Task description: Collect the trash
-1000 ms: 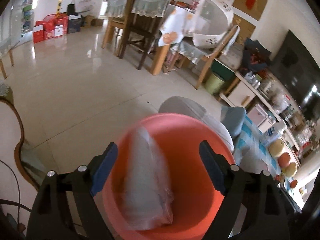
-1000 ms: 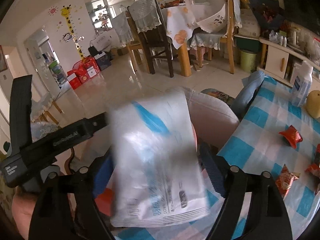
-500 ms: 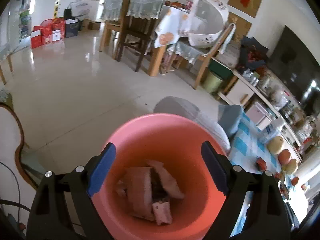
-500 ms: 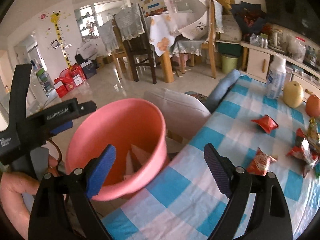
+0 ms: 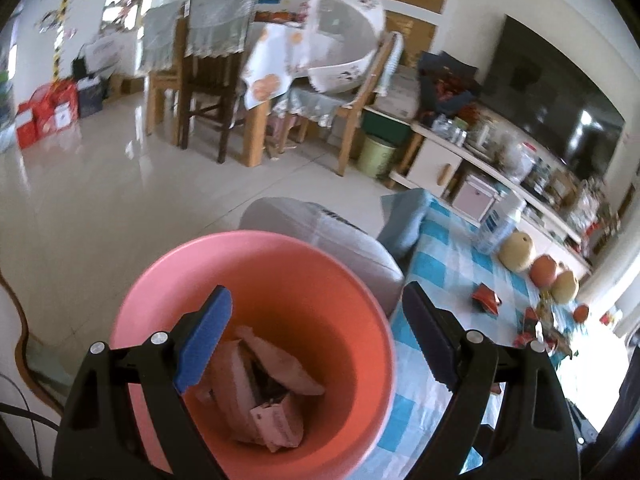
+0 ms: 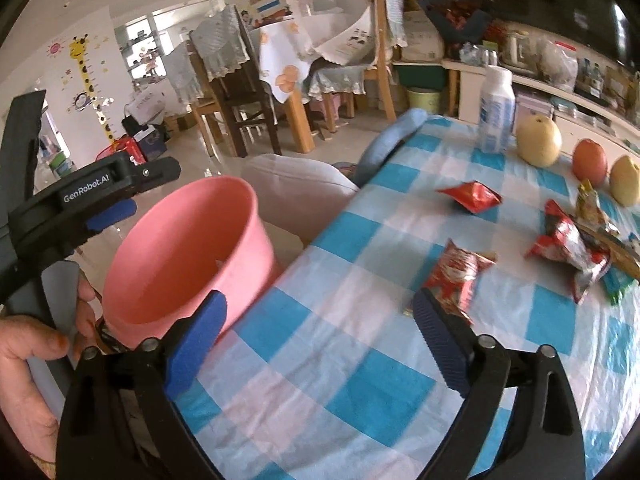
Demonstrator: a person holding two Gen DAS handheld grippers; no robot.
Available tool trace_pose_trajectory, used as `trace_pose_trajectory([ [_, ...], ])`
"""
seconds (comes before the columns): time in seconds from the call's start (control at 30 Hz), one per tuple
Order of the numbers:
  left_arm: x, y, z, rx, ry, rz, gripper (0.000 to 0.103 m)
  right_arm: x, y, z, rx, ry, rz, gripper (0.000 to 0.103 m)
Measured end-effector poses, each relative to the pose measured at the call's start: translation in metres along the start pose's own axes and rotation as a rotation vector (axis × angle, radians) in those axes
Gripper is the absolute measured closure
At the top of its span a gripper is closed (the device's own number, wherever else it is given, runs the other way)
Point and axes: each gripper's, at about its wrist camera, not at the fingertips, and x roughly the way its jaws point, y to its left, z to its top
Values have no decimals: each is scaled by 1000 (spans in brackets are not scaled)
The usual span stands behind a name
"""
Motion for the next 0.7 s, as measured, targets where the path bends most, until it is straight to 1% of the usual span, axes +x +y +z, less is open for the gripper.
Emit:
trace_pose_trajectory([
  [0.13, -2, -23, -2, 72, -13, -19, 15, -10, -8, -4, -9, -5, -20, 9],
  [0.33, 0, -46, -8, 126, -11, -52, 15, -28, -23, -11, -38, -22, -59, 9],
  [0.53, 1, -77, -17, 208, -7, -83, 15, -41, -39, -22, -59, -29, -91, 9],
  [0.7, 5, -100, -25, 264, 8, -103, 15, -49, -58, -26, -34, -39, -90, 9],
])
